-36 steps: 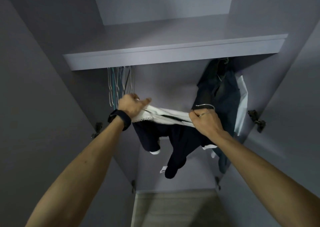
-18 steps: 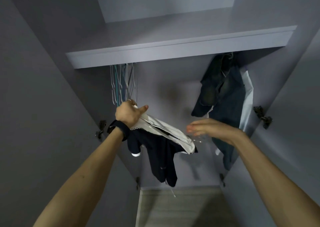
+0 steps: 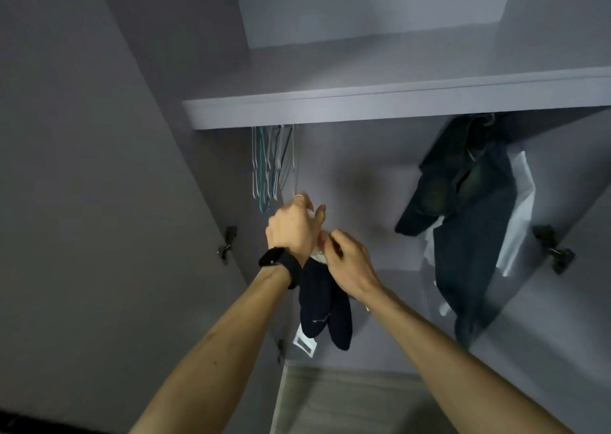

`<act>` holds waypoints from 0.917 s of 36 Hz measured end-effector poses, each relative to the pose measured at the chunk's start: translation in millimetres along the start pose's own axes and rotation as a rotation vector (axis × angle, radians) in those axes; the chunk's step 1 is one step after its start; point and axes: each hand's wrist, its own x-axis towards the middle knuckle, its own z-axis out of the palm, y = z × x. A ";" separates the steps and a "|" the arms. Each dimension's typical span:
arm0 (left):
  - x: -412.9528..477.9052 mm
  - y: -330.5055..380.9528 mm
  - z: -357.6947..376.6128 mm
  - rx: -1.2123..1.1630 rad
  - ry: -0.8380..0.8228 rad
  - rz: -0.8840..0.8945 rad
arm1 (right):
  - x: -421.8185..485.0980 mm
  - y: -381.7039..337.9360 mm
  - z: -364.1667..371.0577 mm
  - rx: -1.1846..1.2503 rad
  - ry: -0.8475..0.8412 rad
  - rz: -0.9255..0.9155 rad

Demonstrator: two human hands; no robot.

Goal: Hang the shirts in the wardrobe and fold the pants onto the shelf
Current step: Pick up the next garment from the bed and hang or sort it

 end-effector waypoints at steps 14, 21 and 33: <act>-34.0 -51.3 -3.6 0.475 0.271 0.569 | -27.7 19.1 1.3 -0.524 -0.149 -0.031; -27.6 -53.9 11.4 0.410 -0.012 0.263 | -19.6 3.2 5.2 -0.826 -0.274 -0.007; -17.5 -35.6 23.0 0.363 -0.119 0.195 | -20.1 5.1 -14.8 -0.843 -0.445 -0.002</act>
